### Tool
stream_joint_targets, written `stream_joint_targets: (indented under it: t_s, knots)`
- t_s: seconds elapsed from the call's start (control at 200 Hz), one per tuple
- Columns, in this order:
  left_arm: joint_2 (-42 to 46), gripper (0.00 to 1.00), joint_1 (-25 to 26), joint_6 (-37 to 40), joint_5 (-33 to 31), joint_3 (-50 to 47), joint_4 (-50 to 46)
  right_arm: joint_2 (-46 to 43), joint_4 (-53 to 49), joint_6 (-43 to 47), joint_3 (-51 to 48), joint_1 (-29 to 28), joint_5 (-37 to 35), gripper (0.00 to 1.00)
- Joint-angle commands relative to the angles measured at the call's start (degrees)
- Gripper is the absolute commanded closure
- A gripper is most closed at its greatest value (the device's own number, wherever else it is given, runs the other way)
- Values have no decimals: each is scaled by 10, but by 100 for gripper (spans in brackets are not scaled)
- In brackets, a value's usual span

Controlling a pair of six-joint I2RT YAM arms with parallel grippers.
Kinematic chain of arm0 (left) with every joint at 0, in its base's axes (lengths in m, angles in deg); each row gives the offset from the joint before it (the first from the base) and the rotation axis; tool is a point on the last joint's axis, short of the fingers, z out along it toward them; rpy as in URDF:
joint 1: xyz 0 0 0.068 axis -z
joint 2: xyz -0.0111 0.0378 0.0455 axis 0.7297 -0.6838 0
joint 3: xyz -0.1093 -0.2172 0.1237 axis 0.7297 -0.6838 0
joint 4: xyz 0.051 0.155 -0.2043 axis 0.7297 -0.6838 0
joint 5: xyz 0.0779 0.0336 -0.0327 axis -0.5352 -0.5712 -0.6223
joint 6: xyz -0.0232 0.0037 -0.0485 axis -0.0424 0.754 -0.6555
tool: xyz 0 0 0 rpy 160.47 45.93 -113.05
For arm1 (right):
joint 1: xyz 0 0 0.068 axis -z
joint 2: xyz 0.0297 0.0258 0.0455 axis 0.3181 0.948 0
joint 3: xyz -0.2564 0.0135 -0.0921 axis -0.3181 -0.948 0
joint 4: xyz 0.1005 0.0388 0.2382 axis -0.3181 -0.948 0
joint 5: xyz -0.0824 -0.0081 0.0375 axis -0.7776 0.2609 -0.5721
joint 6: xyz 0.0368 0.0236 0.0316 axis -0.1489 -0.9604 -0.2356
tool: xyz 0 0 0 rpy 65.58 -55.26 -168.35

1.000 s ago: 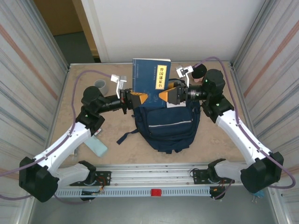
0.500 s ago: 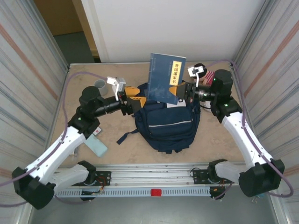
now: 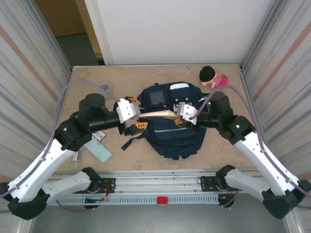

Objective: Pack books, pencil case, and school supplies into a backpack

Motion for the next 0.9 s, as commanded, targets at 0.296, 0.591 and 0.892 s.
stream_joint_targets:
  t_s: [0.296,0.591,0.892]
  knots:
    - [-96,33,67,87,-113,8,-37,44,-28,93,28,-41,-18,100]
    - [-8,100,-30,16,111,-113,149,8,44,-28,-7,44,106,46]
    - [57,100,-158,-214,307,-239,448,-66,503,-468,-211,189,381,33]
